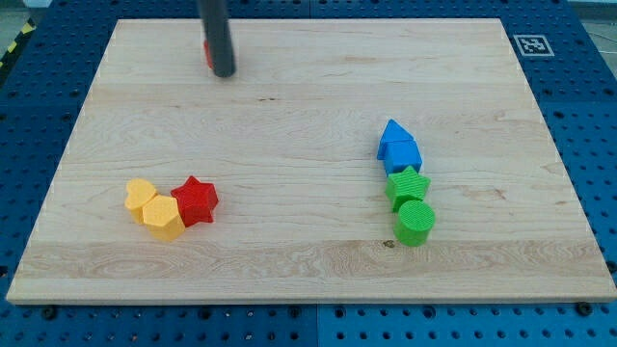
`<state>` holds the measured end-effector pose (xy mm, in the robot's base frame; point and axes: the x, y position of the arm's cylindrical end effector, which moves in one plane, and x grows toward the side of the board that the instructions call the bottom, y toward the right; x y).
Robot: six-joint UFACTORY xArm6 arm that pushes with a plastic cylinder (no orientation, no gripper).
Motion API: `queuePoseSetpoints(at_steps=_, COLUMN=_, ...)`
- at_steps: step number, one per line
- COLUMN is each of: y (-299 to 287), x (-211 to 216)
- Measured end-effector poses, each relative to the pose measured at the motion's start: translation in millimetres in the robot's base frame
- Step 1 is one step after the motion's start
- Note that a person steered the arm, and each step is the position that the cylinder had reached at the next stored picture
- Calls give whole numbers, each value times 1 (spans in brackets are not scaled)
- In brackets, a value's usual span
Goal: Move the red circle to the top left of the board
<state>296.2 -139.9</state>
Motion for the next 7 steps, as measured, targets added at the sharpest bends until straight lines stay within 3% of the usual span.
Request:
queuePoseSetpoints(at_steps=3, y=20, x=-81)
queuePoseSetpoints(at_steps=7, y=-54, x=-93)
